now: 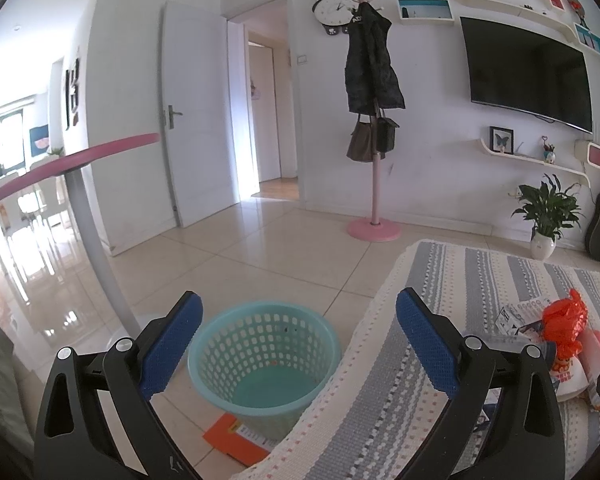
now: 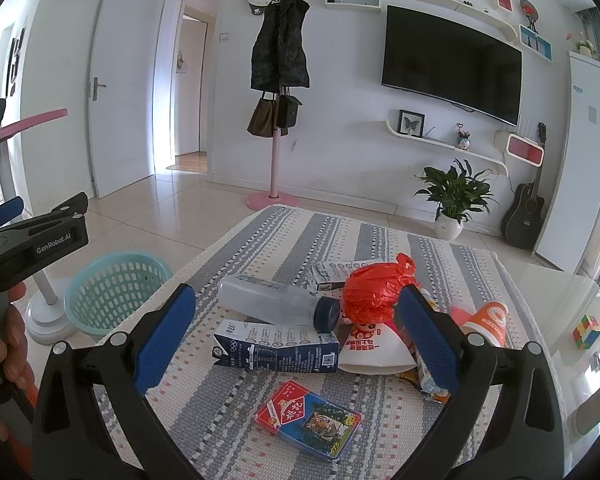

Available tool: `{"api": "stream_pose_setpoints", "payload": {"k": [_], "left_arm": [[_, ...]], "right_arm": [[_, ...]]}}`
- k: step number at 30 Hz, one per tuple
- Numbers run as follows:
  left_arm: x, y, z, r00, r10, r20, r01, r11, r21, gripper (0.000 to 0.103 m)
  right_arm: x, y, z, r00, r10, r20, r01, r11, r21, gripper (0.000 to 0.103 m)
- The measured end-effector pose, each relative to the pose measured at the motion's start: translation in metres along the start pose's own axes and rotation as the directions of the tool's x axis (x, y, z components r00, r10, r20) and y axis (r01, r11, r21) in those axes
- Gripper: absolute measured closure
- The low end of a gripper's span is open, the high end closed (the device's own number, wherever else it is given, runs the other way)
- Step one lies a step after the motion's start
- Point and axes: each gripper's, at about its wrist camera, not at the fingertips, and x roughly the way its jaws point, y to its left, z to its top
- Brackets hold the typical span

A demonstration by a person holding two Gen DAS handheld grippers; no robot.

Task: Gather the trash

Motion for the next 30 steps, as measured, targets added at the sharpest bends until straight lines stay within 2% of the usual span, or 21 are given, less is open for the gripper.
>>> {"api": "stream_pose_setpoints", "payload": {"k": [11, 13, 19, 22, 23, 25, 28, 30], "left_arm": [[0.001, 0.0, -0.001, 1.0, -0.01, 0.002, 0.01, 1.0, -0.006, 0.009], [0.001, -0.001, -0.001, 1.0, -0.03, 0.0, 0.03, 0.999, -0.016, 0.009], [0.002, -0.01, -0.005, 0.987, -0.162, -0.014, 0.162, 0.987, -0.002, 0.009], [0.008, -0.019, -0.007, 0.955, -0.289, -0.063, 0.29, 0.957, 0.005, 0.009], [0.012, -0.024, -0.008, 0.938, -0.332, -0.096, 0.335, 0.942, 0.01, 0.009], [0.018, -0.034, -0.011, 0.895, -0.419, -0.152, 0.427, 0.904, 0.019, 0.009], [0.027, -0.05, -0.016, 0.816, -0.535, -0.217, 0.552, 0.834, 0.018, 0.009], [0.039, -0.062, -0.019, 0.754, -0.596, -0.277, 0.623, 0.782, 0.01, 0.009]], "right_arm": [[-0.001, -0.002, 0.001, 1.0, -0.006, 0.005, 0.006, 1.0, 0.008, 0.009], [0.0, -0.004, 0.002, 1.0, -0.004, 0.003, 0.004, 1.0, 0.017, 0.009], [0.004, -0.014, 0.0, 0.999, -0.034, -0.004, 0.034, 0.999, 0.041, 0.018], [0.008, -0.027, -0.004, 0.996, -0.091, -0.015, 0.092, 0.994, 0.051, 0.024], [0.009, -0.033, -0.004, 0.994, -0.111, -0.025, 0.112, 0.992, 0.055, 0.027], [0.01, -0.046, -0.006, 0.99, -0.132, -0.05, 0.136, 0.988, 0.074, 0.031], [0.004, -0.066, -0.009, 0.983, -0.164, -0.077, 0.171, 0.98, 0.101, 0.032], [0.0, -0.079, -0.011, 0.978, -0.186, -0.099, 0.198, 0.971, 0.132, 0.034]]}}
